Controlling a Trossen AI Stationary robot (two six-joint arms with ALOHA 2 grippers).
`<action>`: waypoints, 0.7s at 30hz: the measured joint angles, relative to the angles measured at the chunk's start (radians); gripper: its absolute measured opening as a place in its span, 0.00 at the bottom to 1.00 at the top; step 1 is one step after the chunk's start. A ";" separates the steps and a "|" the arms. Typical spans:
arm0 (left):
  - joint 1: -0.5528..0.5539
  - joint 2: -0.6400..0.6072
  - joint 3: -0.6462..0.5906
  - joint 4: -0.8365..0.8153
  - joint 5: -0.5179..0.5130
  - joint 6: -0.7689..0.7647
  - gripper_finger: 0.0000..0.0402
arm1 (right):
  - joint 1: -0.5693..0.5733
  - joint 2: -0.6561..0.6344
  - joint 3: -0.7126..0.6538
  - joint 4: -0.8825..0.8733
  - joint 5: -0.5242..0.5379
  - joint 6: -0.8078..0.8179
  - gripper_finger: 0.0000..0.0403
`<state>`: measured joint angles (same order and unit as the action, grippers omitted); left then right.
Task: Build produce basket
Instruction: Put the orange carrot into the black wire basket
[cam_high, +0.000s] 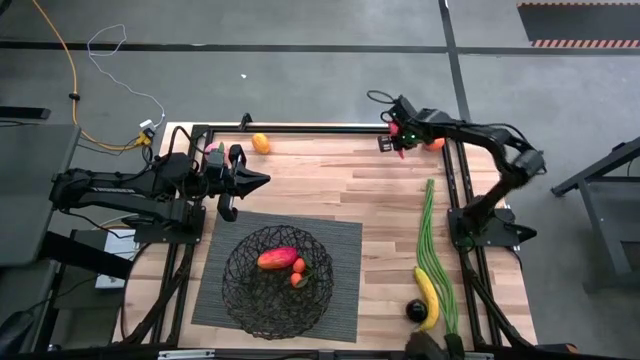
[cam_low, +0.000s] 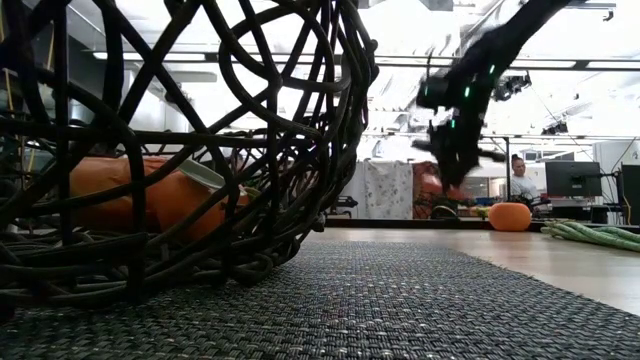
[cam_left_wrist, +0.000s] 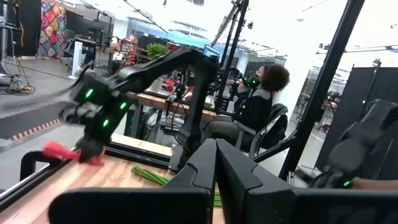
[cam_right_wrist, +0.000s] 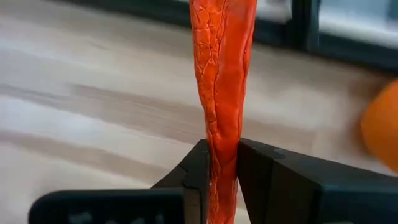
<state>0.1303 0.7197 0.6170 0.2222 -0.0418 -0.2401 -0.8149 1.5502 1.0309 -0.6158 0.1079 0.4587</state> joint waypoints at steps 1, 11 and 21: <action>0.000 0.000 0.000 0.000 0.000 0.000 0.00 | 0.018 -0.042 0.000 0.007 0.001 -0.014 0.11; 0.000 0.000 0.000 0.000 0.000 -0.002 0.00 | 0.343 -0.367 0.000 0.186 -0.005 -0.101 0.11; 0.000 0.000 0.000 0.001 0.001 -0.003 0.00 | 0.751 -0.391 0.001 0.471 0.049 -0.176 0.11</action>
<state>0.1299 0.7193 0.6170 0.2231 -0.0412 -0.2430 -0.0643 1.1596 1.0321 -0.1444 0.1565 0.2825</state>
